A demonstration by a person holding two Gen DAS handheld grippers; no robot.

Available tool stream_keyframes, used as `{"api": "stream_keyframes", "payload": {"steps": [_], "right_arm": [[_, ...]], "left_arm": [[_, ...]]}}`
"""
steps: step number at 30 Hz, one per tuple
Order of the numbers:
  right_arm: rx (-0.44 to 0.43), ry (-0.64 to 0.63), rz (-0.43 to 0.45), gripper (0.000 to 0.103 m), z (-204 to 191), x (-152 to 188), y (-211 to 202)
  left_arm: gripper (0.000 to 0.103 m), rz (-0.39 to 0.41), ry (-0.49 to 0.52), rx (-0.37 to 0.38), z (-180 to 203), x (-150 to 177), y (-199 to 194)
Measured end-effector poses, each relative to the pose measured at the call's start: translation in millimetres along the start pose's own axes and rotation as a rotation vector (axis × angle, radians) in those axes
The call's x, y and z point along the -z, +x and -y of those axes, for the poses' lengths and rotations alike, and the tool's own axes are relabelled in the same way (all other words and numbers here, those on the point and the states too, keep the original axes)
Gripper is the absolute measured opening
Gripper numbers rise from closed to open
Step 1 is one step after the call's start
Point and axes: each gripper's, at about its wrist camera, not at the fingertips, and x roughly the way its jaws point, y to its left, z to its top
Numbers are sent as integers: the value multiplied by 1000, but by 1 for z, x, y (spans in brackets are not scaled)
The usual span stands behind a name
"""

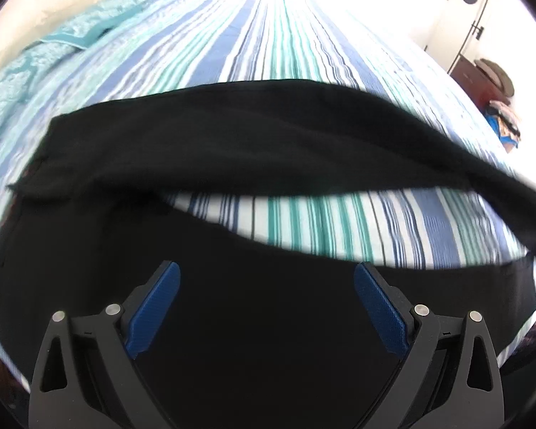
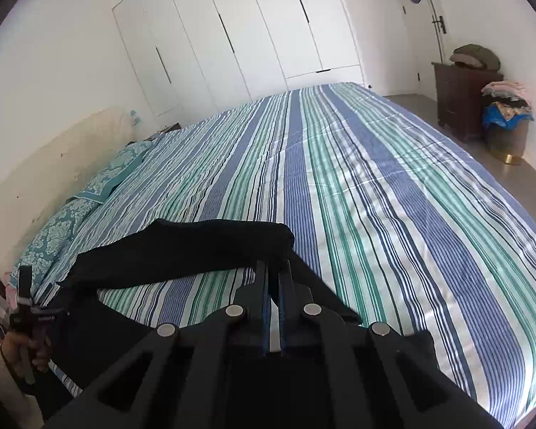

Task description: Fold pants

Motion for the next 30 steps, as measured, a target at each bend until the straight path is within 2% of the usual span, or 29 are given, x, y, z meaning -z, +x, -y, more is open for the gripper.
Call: {"api": "stream_keyframes", "payload": {"steps": [4, 8, 9, 14, 16, 19, 21, 23, 24, 25, 26, 27, 30], "right_arm": [[-7, 54, -14, 5, 4, 22, -6], [9, 50, -9, 5, 13, 23, -2], [10, 56, -2, 5, 14, 21, -2], [15, 74, 12, 5, 25, 17, 4], [17, 69, 15, 5, 26, 17, 5], [15, 66, 26, 5, 30, 17, 3], [13, 55, 37, 5, 30, 16, 0], [14, 43, 50, 5, 31, 16, -4], [12, 44, 56, 5, 32, 16, -6], [12, 46, 66, 5, 33, 16, -8], [9, 50, 77, 5, 34, 16, -11], [4, 56, 87, 5, 35, 15, -13], [5, 66, 99, 4, 38, 13, -17]], "left_arm": [[99, -74, -117, 122, -13, -53, 31], [99, -129, -252, 259, -26, -103, 63], [99, -138, -298, 272, -32, -114, 72], [98, -139, -463, 284, -47, -158, 111], [97, -139, -476, 271, -48, -170, 121], [96, -112, -471, 199, -50, -187, 130], [96, -106, -480, 179, -53, -193, 134], [91, -104, -491, 165, -57, -197, 137], [57, -104, -495, 166, -59, -198, 139], [11, -124, -500, 138, -63, -196, 142], [9, -152, -522, 126, -70, -191, 146], [6, -144, -544, 152, -76, -185, 146], [5, -74, -584, 218, -89, -168, 125]]}}
